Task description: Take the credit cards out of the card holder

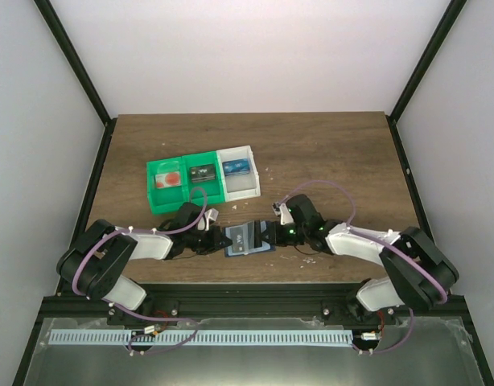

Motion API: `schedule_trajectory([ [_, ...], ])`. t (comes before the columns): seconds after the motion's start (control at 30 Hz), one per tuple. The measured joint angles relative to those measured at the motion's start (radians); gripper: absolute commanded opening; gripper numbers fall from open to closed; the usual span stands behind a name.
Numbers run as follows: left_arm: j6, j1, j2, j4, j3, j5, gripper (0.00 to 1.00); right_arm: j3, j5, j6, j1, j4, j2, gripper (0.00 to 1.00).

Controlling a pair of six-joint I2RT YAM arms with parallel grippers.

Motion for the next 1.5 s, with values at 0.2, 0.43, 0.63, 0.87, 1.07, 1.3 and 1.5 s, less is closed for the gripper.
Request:
schedule_trajectory([
  [0.2, 0.002, 0.0, 0.0, -0.001, 0.0, -0.002, 0.0, 0.008, 0.053, -0.026, -0.007, -0.093, -0.053, 0.0],
  [0.43, 0.006, -0.002, -0.013, -0.019, 0.0, -0.017, 0.01, 0.027, 0.112, -0.037, -0.013, -0.165, -0.098, 0.0],
  [0.63, 0.008, -0.002, -0.032, -0.048, 0.002, -0.026, 0.15, 0.066, 0.159, -0.061, -0.014, -0.212, -0.153, 0.01],
  [0.87, 0.004, -0.002, -0.142, -0.166, 0.051, -0.053, 0.35, 0.124, 0.195, -0.123, -0.015, -0.261, -0.198, 0.01],
  [1.07, 0.063, -0.002, -0.284, -0.244, 0.159, -0.067, 0.35, 0.24, 0.154, -0.042, -0.017, -0.319, -0.225, 0.0],
  [1.3, 0.269, -0.052, -0.497, -0.298, 0.226, -0.149, 0.34, 0.334, 0.112, 0.235, -0.018, -0.38, -0.251, 0.0],
  [1.5, 0.552, -0.156, -0.692, -0.283, 0.229, -0.179, 0.38, 0.406, 0.056, 0.468, -0.027, -0.424, -0.229, 0.0],
])
